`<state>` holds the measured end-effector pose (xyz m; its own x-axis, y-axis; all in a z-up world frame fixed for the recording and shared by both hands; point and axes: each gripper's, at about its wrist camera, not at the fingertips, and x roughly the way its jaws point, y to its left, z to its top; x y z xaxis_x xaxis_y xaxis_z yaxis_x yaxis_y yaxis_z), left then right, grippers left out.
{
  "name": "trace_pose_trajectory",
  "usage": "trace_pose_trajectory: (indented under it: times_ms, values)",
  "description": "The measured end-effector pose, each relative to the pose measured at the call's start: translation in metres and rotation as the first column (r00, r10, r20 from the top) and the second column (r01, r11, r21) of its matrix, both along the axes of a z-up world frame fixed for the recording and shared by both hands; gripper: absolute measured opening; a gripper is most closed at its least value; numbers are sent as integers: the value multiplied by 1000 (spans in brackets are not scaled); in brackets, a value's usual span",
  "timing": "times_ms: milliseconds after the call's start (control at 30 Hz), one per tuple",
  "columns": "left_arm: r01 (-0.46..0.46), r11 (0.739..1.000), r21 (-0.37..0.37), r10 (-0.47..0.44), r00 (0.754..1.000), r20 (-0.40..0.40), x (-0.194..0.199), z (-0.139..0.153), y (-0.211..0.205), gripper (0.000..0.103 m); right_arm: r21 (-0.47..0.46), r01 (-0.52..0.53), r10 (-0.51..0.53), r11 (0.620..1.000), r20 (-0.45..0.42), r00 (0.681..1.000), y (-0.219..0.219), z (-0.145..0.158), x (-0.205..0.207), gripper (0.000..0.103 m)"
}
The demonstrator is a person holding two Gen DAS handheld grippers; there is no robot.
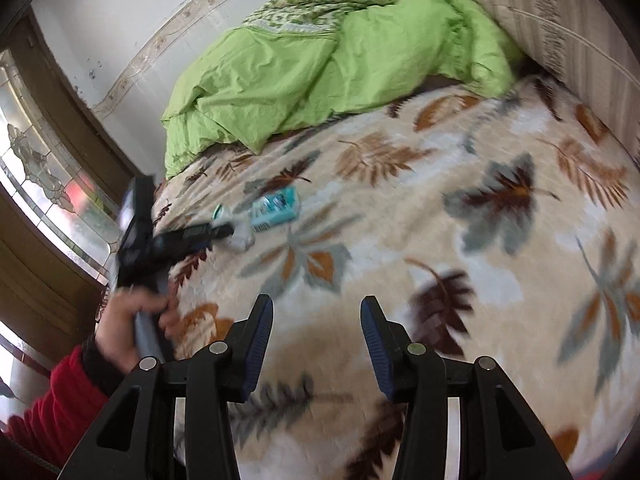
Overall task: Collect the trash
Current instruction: 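Grasp the white sock with the left tool while the right tool grasps the teal wipes pack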
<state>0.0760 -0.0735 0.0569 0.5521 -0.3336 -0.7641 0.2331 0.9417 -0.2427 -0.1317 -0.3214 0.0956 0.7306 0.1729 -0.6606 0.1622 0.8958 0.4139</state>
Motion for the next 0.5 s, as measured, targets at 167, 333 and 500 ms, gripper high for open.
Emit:
trace_pose_trajectory:
  times_ms: [167, 333, 500]
  values:
    - [-68, 998, -8, 68, 994, 87, -42, 17, 37, 23, -26, -88, 88, 996, 3, 996, 13, 2, 74, 55]
    - [-131, 991, -5, 131, 983, 129, -59, 8, 58, 23, -98, -178, 173, 979, -66, 983, 35, -18, 175, 55]
    - [-135, 991, 3, 133, 982, 134, -50, -4, 65, 23, -77, -193, 183, 978, -115, 976, 40, -38, 246, 55]
